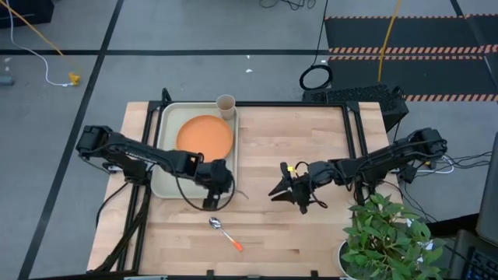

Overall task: Pick and place plate/cup/fork/spoon on tray
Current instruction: Put the orange fork on the light brown tray

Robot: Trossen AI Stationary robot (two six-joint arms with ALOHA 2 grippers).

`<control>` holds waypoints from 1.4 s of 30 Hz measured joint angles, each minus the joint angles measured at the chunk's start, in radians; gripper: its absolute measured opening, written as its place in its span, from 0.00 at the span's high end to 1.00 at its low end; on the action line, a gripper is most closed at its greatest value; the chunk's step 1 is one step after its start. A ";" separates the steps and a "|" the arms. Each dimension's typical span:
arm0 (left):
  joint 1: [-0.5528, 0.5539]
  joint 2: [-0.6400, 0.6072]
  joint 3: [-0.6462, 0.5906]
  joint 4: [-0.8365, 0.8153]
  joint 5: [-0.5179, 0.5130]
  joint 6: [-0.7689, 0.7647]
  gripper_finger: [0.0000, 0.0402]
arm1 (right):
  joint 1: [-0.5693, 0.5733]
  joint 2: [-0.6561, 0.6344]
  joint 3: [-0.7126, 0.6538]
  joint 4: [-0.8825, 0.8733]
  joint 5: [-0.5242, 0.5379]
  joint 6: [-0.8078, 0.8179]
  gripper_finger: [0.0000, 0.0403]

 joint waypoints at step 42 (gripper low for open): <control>0.167 0.119 0.000 0.316 0.636 -0.307 0.97 | 0.267 0.273 0.178 0.086 0.582 -0.745 0.79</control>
